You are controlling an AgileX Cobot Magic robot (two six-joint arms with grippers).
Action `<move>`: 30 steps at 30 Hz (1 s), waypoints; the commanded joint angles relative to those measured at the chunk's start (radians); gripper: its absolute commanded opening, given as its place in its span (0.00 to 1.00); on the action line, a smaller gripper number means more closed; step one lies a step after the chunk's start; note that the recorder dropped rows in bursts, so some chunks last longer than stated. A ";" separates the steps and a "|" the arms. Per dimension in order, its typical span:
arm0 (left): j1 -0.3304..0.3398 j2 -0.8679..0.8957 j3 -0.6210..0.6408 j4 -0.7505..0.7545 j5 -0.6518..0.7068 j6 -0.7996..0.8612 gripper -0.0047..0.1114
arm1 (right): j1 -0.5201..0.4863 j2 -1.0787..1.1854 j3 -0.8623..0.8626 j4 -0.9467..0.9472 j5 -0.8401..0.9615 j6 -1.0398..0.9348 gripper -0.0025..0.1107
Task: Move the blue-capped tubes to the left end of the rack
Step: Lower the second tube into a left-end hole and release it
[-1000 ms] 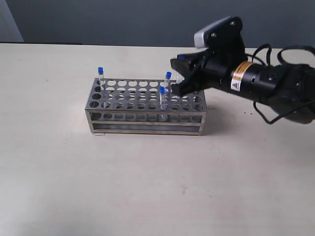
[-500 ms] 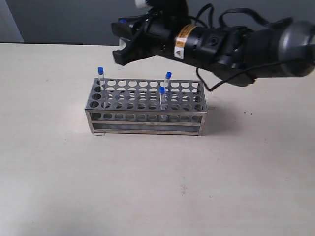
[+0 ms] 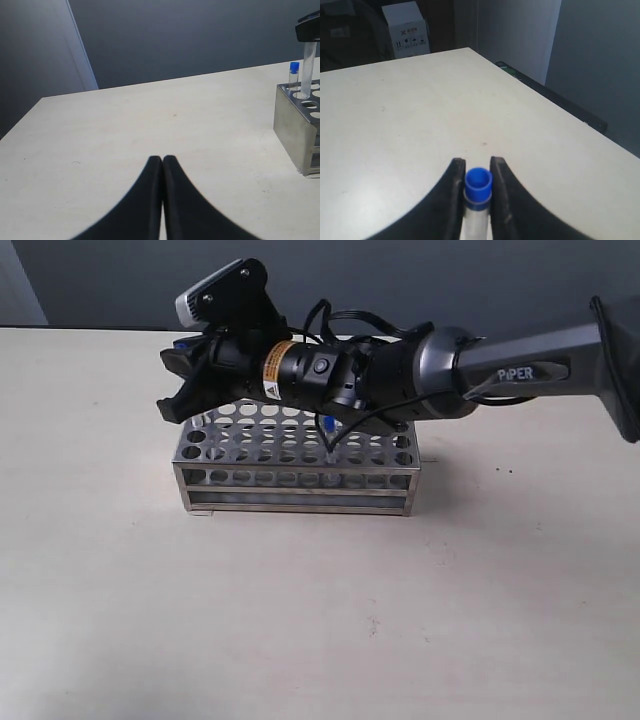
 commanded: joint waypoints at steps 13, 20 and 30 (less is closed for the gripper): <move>-0.007 0.004 -0.002 -0.002 -0.013 -0.003 0.04 | -0.007 0.064 -0.014 0.013 -0.010 -0.046 0.02; -0.007 0.004 -0.002 -0.002 -0.013 -0.003 0.04 | -0.007 0.064 -0.053 0.018 0.008 -0.053 0.02; -0.007 0.004 -0.002 -0.002 -0.013 -0.003 0.04 | -0.007 0.068 -0.053 0.039 0.044 -0.033 0.02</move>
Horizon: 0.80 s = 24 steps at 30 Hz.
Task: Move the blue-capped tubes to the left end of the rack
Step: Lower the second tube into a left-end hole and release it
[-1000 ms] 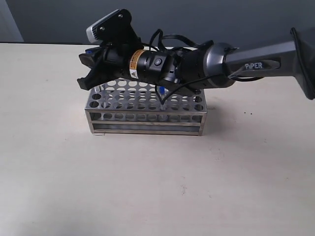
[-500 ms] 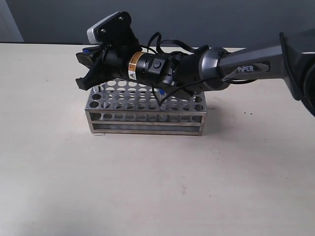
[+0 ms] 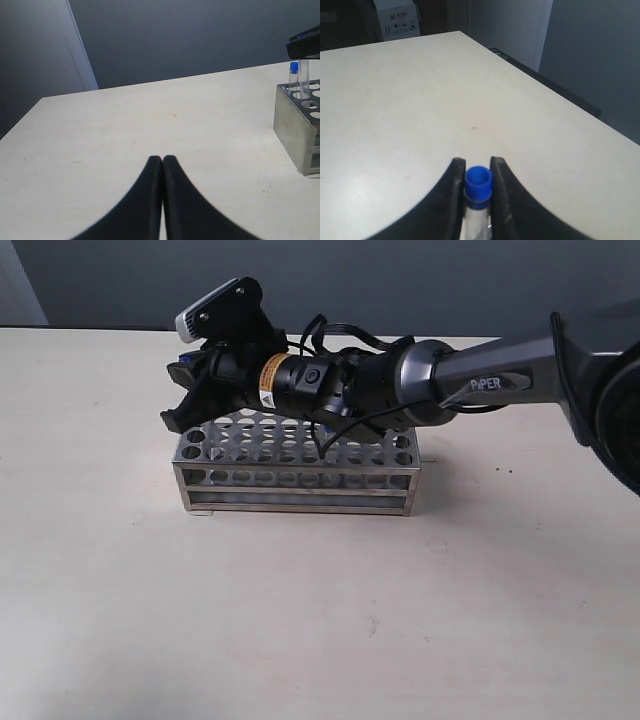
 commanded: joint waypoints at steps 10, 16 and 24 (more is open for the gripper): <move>-0.007 0.004 -0.002 -0.002 -0.013 -0.003 0.04 | -0.005 -0.001 -0.003 0.045 -0.008 0.020 0.02; -0.007 0.004 -0.002 -0.002 -0.013 -0.003 0.04 | -0.005 -0.001 -0.003 0.054 -0.044 0.020 0.02; -0.007 0.004 -0.002 -0.002 -0.013 -0.003 0.04 | -0.005 0.011 0.026 0.068 -0.067 0.020 0.02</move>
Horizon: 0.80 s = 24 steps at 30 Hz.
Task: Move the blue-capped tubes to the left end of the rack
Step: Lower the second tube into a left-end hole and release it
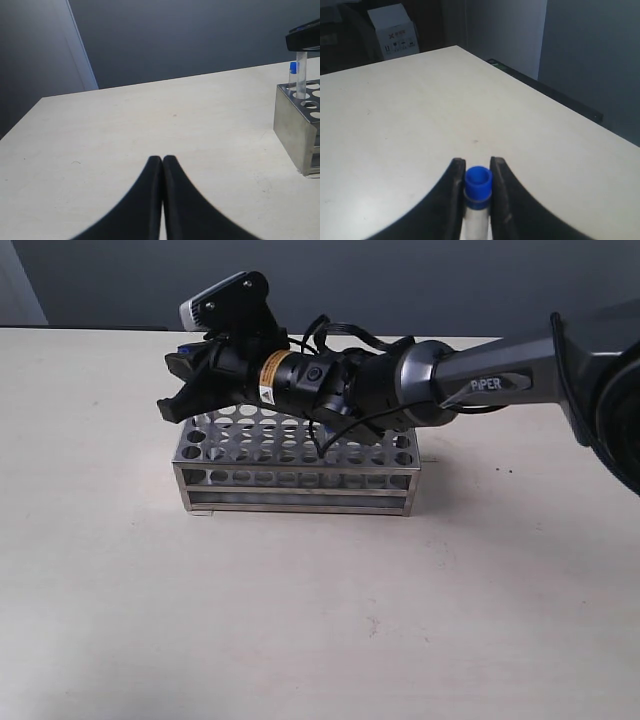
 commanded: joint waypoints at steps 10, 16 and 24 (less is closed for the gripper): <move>-0.007 0.004 -0.002 -0.002 -0.013 -0.003 0.04 | -0.005 0.036 0.058 0.020 -0.050 0.001 0.02; -0.007 0.004 -0.002 -0.002 -0.013 -0.003 0.04 | -0.005 0.036 0.058 -0.013 -0.038 0.001 0.15; -0.007 0.004 -0.002 -0.002 -0.013 -0.003 0.04 | -0.003 0.019 0.058 0.005 -0.025 0.003 0.38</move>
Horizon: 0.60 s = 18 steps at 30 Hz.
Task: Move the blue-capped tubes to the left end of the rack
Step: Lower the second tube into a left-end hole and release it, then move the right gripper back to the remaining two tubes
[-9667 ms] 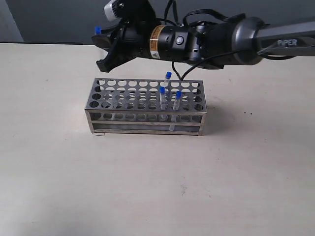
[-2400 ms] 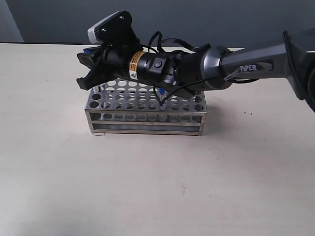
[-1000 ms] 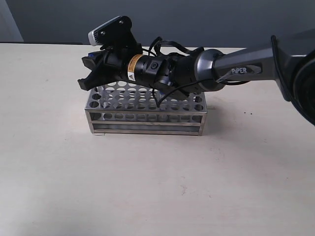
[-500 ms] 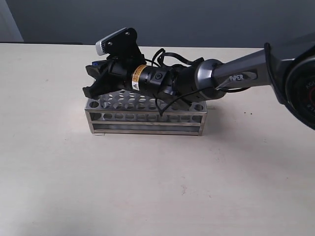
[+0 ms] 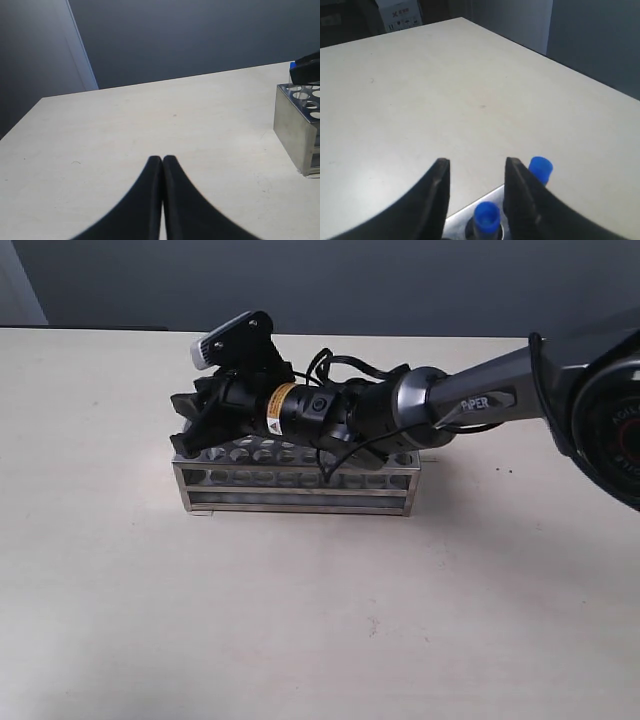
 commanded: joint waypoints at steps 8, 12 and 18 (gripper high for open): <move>-0.007 0.004 -0.002 -0.002 -0.013 -0.003 0.04 | -0.111 -0.315 0.027 0.058 0.167 -0.051 0.37; -0.007 0.004 -0.002 -0.002 -0.013 -0.003 0.04 | -0.223 -0.405 0.201 0.058 0.144 -0.051 0.37; -0.007 0.004 -0.002 -0.002 -0.013 -0.003 0.04 | -0.247 -0.373 0.388 0.061 0.013 -0.049 0.37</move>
